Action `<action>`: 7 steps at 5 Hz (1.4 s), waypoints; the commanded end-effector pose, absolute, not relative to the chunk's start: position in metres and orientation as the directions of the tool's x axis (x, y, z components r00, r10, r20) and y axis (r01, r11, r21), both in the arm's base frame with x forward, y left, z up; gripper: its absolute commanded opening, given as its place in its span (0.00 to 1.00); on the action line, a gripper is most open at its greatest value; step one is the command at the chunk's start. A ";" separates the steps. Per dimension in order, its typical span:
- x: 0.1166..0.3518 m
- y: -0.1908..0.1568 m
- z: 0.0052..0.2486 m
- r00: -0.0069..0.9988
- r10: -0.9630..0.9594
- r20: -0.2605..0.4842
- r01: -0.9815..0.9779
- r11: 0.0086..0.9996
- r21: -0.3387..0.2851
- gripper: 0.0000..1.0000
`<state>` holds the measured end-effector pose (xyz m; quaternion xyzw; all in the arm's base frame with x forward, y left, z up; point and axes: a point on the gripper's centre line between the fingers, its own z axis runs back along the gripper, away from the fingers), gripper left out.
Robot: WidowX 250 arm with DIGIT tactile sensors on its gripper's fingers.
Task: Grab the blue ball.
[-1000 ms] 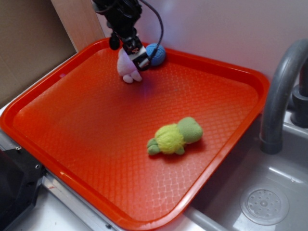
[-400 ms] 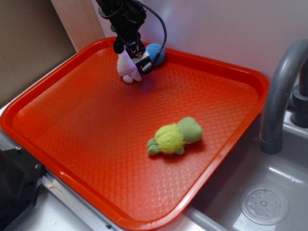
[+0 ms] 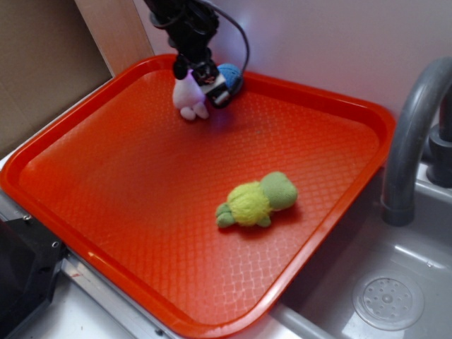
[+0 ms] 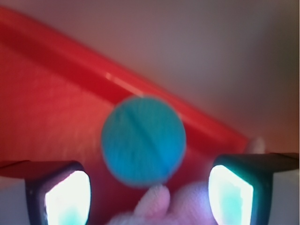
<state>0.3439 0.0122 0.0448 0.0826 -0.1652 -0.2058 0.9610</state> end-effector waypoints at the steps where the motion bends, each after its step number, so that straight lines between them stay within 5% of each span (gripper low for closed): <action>1: 0.361 -0.002 0.038 0.836 -0.455 0.306 0.377 0.882 0.282 1.00; 2: 0.367 -0.005 0.027 0.837 -0.464 0.289 0.386 0.876 0.289 1.00; 3: 0.367 -0.010 0.024 0.830 -0.477 0.290 0.393 0.868 0.304 0.29; 4: 0.364 -0.009 0.027 0.825 -0.481 0.296 0.396 0.866 0.305 0.00; 6: 0.347 -0.010 0.058 0.834 -0.470 0.288 0.394 0.874 0.283 0.00; 7: 0.317 -0.027 0.109 0.835 -0.461 0.300 0.413 0.886 0.210 0.00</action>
